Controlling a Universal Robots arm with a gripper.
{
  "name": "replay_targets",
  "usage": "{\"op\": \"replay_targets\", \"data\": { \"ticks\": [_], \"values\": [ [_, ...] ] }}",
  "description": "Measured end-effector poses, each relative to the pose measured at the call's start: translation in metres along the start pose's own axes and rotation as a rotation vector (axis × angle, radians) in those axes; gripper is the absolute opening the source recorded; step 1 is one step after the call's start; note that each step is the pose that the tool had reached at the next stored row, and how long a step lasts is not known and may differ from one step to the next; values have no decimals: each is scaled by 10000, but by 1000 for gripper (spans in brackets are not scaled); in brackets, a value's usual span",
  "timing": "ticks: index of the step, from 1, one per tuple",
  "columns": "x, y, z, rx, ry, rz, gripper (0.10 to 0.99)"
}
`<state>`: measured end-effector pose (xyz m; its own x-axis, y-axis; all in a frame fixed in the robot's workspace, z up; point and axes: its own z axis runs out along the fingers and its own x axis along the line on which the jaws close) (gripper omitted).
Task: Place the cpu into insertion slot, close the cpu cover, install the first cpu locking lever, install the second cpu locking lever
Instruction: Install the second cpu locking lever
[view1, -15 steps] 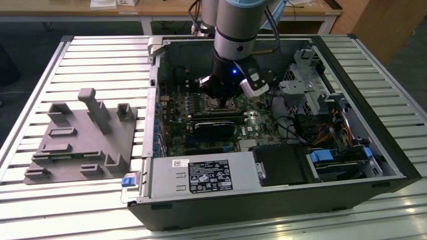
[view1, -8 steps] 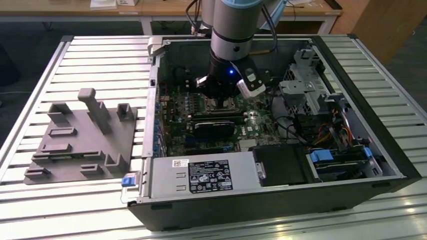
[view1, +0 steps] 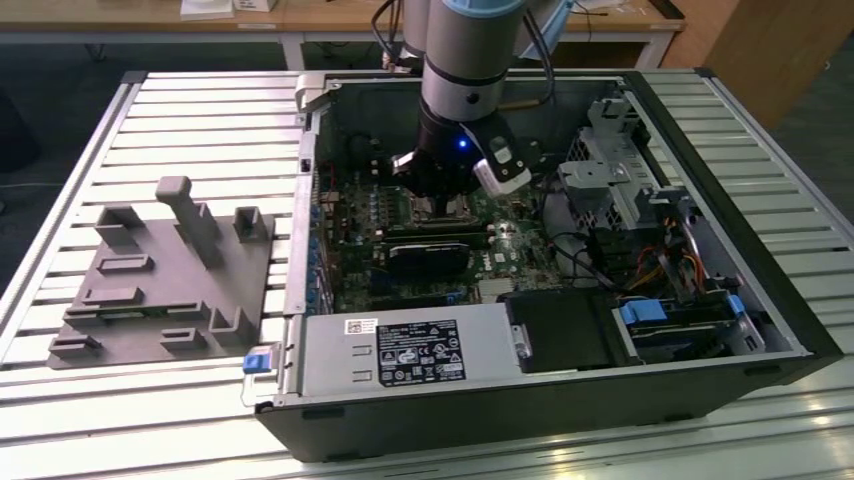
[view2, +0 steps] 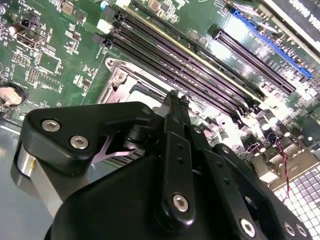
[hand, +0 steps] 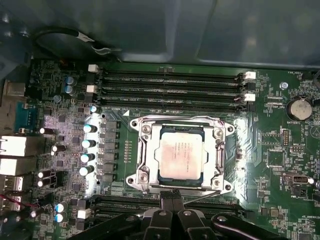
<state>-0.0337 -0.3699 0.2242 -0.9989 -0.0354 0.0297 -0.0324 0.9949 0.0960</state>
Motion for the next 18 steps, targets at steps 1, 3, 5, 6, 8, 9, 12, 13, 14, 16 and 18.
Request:
{"op": "replay_targets", "data": {
  "ticks": [1,3,5,6,8,9,12,13,14,16,18],
  "values": [
    [0,-2,0,-21,1,-1,106],
    [0,-13,-1,-131,-1,-5,106],
    [1,-24,-2,-271,7,-6,106],
    [1,-36,-4,-282,9,-7,106],
    [2,-60,-5,-284,11,-6,106],
    [3,-76,-6,-283,11,-6,106],
    [16,-135,-9,-283,10,-7,106],
    [30,-145,-9,-284,10,-4,106],
    [53,-151,-7,-283,11,-5,106],
    [109,-157,-1,-284,10,-7,106],
    [145,-157,13,-285,11,-6,106]
  ]
}}
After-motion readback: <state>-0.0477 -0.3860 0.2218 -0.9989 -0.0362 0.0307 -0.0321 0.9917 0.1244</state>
